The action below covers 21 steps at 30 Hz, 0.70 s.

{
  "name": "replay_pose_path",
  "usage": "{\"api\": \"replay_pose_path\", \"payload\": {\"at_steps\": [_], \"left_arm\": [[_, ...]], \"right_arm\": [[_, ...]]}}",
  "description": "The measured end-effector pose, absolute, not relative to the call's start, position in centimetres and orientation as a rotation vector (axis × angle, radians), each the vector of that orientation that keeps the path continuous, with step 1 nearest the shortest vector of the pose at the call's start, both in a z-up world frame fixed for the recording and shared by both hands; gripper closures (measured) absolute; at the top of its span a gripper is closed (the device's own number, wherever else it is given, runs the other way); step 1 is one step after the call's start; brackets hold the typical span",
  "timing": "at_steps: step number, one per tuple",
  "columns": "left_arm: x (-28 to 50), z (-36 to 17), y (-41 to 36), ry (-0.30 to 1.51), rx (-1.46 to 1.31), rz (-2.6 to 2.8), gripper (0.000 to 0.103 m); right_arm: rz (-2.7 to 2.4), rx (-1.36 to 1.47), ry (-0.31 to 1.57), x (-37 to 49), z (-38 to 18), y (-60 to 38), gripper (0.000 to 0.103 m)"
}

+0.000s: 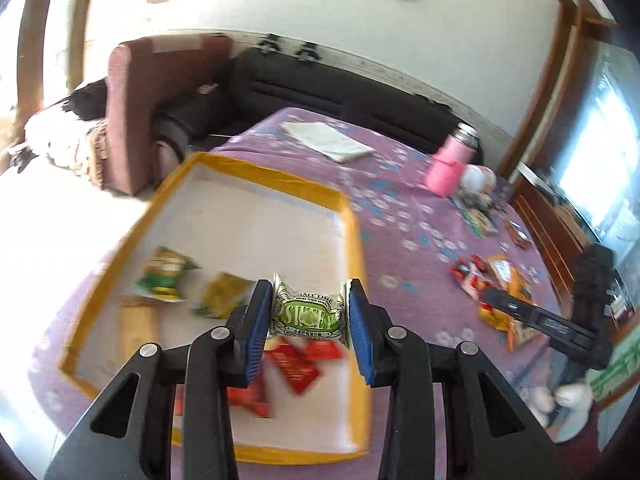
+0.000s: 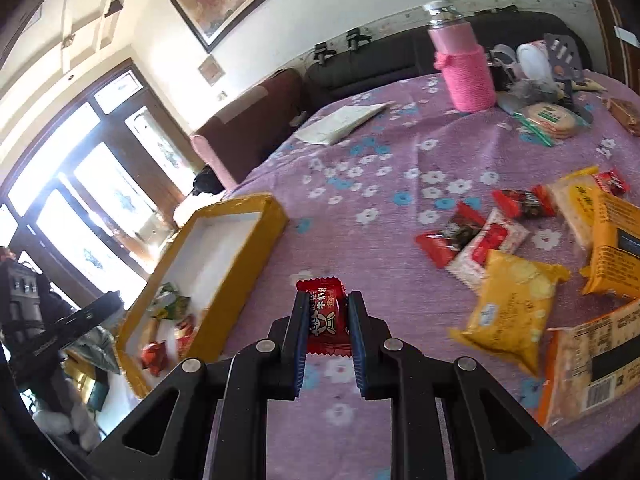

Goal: Organize snacks
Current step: 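Grasp the green candy with the left tool and carry both candies into the tray, then open both tools over the tray and lift them away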

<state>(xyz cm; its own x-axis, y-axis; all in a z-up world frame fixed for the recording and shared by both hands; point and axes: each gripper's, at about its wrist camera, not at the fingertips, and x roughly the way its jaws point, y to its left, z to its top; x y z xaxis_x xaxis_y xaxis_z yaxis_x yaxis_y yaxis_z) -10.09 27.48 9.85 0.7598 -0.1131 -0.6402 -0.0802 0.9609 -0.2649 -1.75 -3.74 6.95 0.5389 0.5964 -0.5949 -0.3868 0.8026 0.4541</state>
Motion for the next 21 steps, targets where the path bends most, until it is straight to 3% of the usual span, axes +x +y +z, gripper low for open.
{"api": "replay_pose_path", "payload": {"at_steps": [5, 16, 19, 21], "left_arm": [[-10.0, 7.2, 31.8, 0.75, -0.33, 0.047, 0.068], [-6.1, 3.3, 35.3, 0.871, -0.418, 0.065, 0.064], [-6.1, 2.9, 35.9, 0.886, -0.47, 0.029, 0.061], [-6.7, 3.3, 35.9, 0.877, -0.485, 0.017, 0.061]], "right_arm": [[0.747, 0.217, 0.87, -3.1, 8.2, 4.2, 0.084], [0.747, 0.053, 1.004, -1.3, 4.2, 16.5, 0.084], [0.717, 0.005, 0.972, -0.6, 3.8, 18.1, 0.08], [0.701, -0.007, 0.943, -0.6, 4.0, 18.0, 0.068]]}}
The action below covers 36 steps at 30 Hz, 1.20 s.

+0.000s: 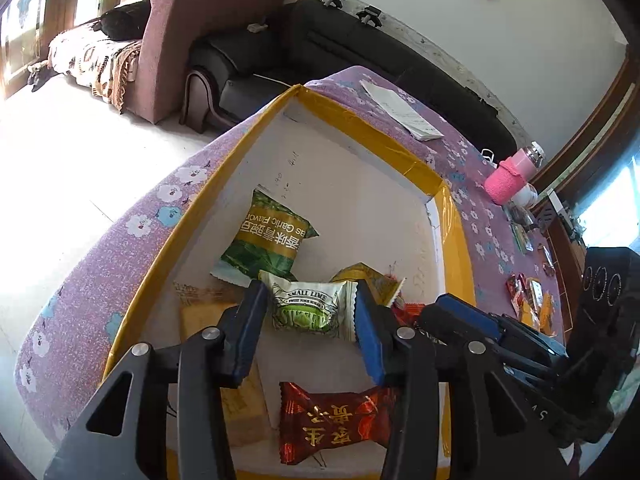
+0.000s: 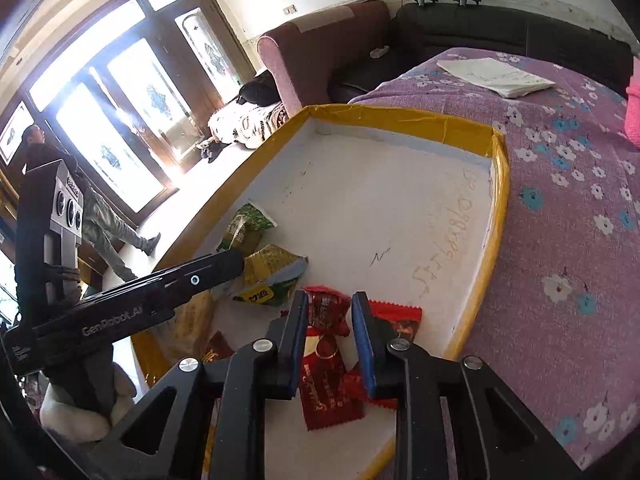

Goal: Organize snacks
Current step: 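Open both tools over the tray and lift them away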

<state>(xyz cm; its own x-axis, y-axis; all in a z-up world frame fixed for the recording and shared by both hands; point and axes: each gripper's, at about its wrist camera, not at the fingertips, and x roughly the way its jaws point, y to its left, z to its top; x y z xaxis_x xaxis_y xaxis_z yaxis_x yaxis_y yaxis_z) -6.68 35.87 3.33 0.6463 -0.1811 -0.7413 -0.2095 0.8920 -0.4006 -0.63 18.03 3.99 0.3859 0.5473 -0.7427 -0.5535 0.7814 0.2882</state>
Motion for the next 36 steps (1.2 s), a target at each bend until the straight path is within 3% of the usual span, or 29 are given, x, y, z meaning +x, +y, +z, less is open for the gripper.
{"api": "replay_pose_path", "payload": {"at_steps": [2, 6, 10, 11, 15, 20, 30, 36], "left_arm": [[-8.0, 4.3, 35.6, 0.84, -0.469, 0.012, 0.061], [-11.9, 7.4, 34.4, 0.733, -0.463, 0.009, 0.061], [-18.1, 11.5, 31.4, 0.55, -0.393, 0.03, 0.023], [-19.4, 12.4, 30.7, 0.503, -0.374, 0.025, 0.022], [-23.5, 17.1, 28.4, 0.394, -0.319, -0.063, 0.022], [-29.5, 22.6, 31.3, 0.25, -0.379, -0.057, 0.022], [-40.5, 32.4, 46.9, -0.032, -0.247, 0.914, 0.022], [-42.0, 36.4, 50.5, -0.071, -0.133, 1.165, 0.02]], "right_arm": [[0.695, 0.018, 0.929, -0.8, 4.4, 17.0, 0.059], [0.664, 0.098, 0.878, -2.1, 6.4, 12.2, 0.059], [0.545, 0.129, 0.767, -5.5, 9.6, 3.7, 0.059], [0.501, 0.144, 0.74, -6.6, 10.7, 0.8, 0.059], [0.351, 0.221, 0.641, -11.2, 15.2, -9.2, 0.058], [0.194, 0.305, 0.488, -19.5, 21.8, -20.4, 0.054], [-0.104, 0.352, 0.108, -35.7, 36.7, -36.4, 0.054], [-0.276, 0.352, -0.03, -39.9, 43.9, -40.3, 0.048]]}}
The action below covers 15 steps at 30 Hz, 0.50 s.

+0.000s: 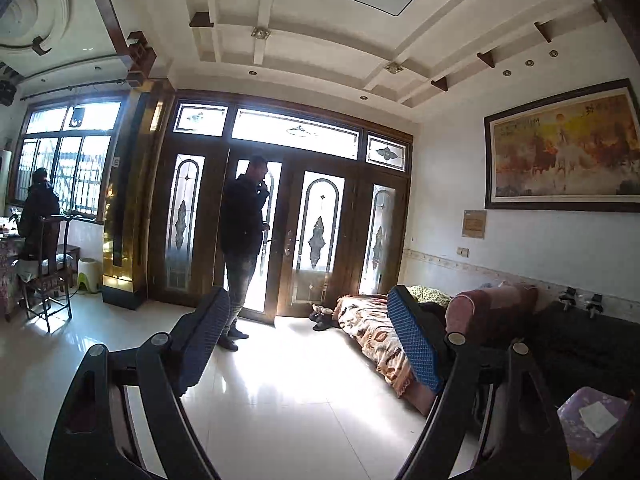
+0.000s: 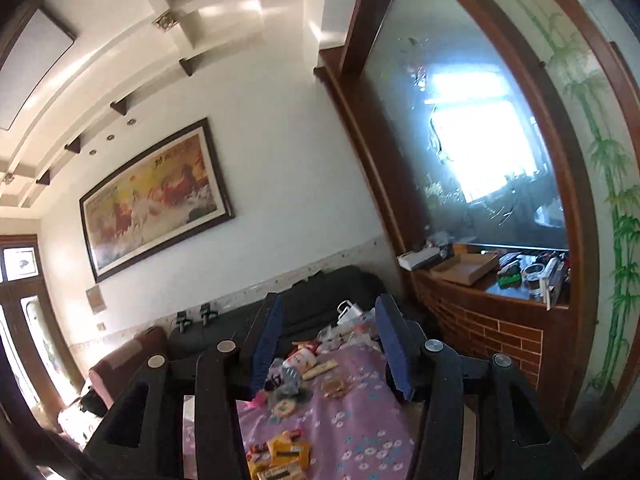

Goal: Organize snacks
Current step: 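Open both tools over the tray and lift them away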

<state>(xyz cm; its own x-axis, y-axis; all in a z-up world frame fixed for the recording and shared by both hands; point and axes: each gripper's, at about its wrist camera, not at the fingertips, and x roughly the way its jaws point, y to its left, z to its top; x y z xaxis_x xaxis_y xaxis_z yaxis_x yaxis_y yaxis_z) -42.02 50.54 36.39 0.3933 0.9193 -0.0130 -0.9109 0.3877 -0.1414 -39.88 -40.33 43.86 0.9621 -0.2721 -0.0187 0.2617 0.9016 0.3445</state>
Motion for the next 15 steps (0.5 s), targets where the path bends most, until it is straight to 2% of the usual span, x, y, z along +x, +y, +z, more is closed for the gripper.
{"api": "replay_pose_path", "payload": {"at_steps": [2, 4, 10, 15], "left_arm": [[-40.4, 36.0, 49.8, -0.063, -0.131, 1.085, 0.02], [-37.2, 34.7, 47.7, -0.067, -0.126, 0.953, 0.018], [-23.3, 28.7, 38.4, 0.073, -0.213, 0.369, 0.018], [-17.2, 23.0, 30.7, 0.202, -0.289, -0.014, 0.018]], "right_arm": [[-0.292, 0.325, 0.003, -38.4, 43.9, -40.1, 0.046], [-0.249, 0.309, 0.081, -34.5, 41.7, -38.0, 0.045], [-0.014, 0.292, 0.475, -18.7, 27.0, -27.9, 0.046], [0.089, 0.298, 0.77, -7.3, 15.1, -18.5, 0.061]]}}
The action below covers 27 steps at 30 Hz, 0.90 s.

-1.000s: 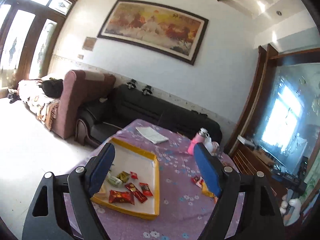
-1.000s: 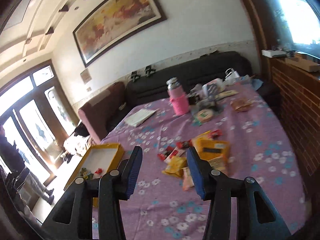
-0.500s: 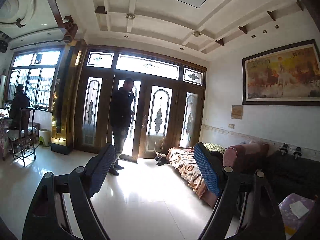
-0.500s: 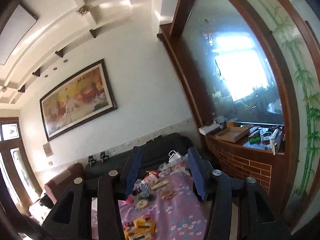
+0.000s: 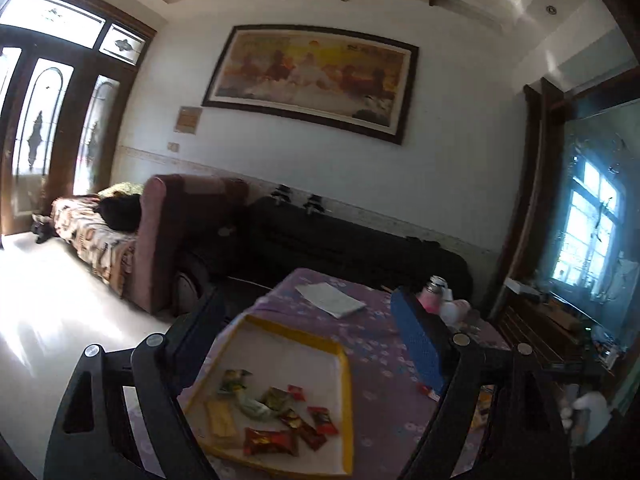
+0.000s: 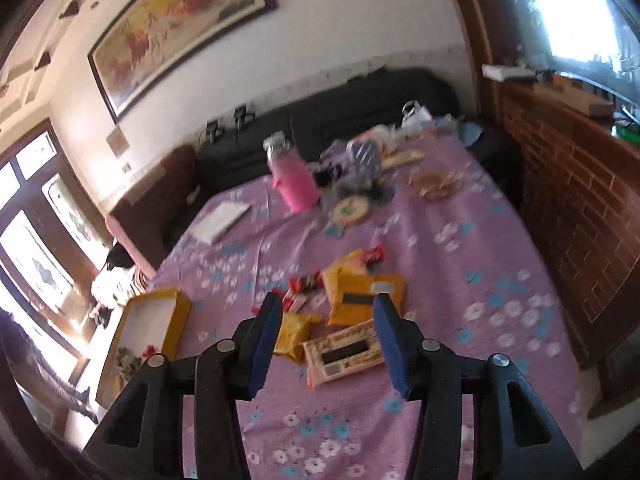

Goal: Organize snacks
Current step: 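Open both tools over the tray and lift them away, then grasp the yellow cheese cracker packet with the left tool while the right tool grasps a red-white packet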

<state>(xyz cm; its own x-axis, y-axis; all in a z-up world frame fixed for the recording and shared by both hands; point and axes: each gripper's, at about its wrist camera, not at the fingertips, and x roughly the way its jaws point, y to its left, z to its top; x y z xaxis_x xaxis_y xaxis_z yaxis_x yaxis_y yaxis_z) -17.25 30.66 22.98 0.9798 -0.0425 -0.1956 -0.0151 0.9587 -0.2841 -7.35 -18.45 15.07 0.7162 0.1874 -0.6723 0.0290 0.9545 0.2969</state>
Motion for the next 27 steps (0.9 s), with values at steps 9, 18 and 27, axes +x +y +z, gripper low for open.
{"api": "replay_pose_path", "payload": {"at_steps": [9, 18, 27], "left_arm": [[-17.1, 19.7, 37.3, 0.309, -0.245, -0.145, 0.018], [-14.2, 16.8, 34.7, 0.406, -0.262, -0.199, 0.018], [-11.1, 13.5, 22.8, 0.532, -0.249, -0.329, 0.018]], "right_arm": [[-0.071, 0.15, 1.021, 5.8, 6.9, -9.6, 0.059], [0.129, 0.185, 1.251, 4.6, 3.3, -5.0, 0.058], [0.061, 0.217, 1.113, 8.3, 3.7, -10.3, 0.054]]}}
